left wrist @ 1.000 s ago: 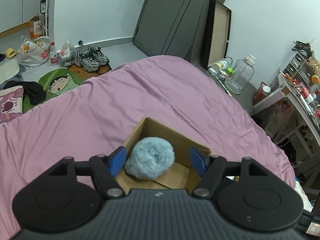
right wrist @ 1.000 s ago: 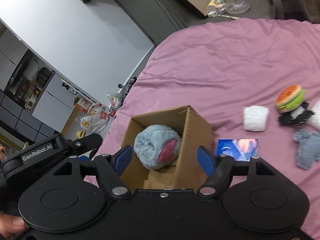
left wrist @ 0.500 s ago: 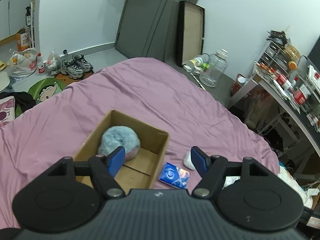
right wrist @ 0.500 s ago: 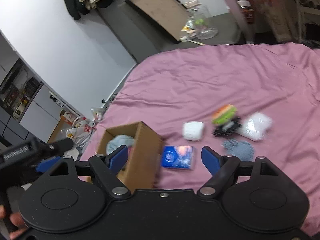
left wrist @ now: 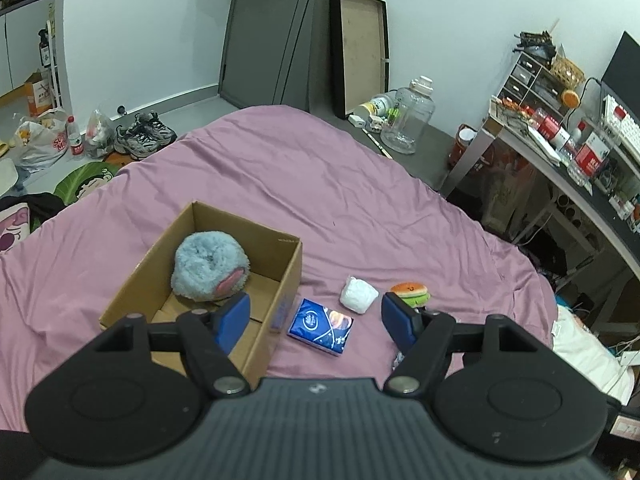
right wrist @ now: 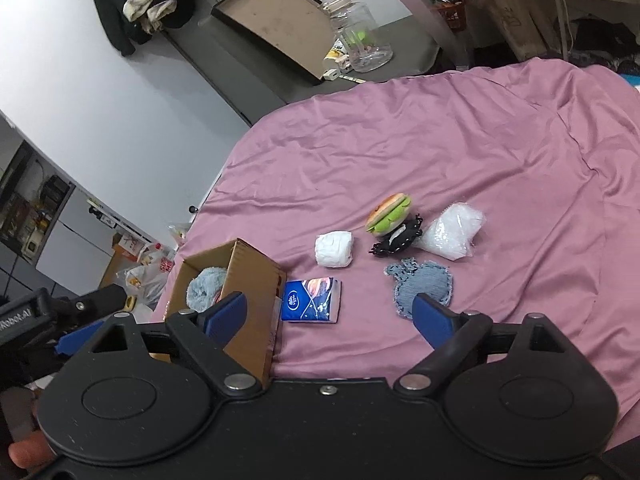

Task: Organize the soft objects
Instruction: 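Grasp the blue tissue pack with the left gripper while the right gripper grasps the denim patch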

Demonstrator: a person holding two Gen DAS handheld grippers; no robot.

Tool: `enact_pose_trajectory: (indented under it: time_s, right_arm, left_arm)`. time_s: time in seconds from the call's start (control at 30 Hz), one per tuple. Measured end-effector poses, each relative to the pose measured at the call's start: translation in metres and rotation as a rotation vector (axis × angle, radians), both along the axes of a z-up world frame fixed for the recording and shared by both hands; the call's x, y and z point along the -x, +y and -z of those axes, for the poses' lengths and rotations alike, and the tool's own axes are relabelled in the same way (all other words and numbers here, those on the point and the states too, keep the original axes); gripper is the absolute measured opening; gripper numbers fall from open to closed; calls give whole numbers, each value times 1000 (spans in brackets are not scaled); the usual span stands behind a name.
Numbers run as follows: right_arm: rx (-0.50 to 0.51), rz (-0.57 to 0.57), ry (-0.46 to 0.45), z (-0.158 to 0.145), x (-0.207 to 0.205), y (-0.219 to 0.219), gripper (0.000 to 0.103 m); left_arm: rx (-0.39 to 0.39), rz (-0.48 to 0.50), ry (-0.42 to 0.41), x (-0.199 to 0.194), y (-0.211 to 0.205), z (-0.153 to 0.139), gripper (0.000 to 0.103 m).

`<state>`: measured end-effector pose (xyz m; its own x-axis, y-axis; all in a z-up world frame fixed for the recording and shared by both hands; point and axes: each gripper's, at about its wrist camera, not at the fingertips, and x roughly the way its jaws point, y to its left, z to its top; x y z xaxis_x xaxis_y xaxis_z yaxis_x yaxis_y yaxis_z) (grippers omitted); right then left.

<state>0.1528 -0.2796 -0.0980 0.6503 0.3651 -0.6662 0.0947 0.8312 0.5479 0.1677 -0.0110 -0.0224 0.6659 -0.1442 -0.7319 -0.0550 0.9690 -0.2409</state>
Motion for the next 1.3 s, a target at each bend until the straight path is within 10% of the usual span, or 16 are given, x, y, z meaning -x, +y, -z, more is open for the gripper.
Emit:
enact_pose_trajectory:
  time_s: [1.3]
  right_arm:
    - [-160, 91, 290, 110, -76, -36, 74]
  left_arm:
    - [-118, -59, 207, -90, -73, 147, 65]
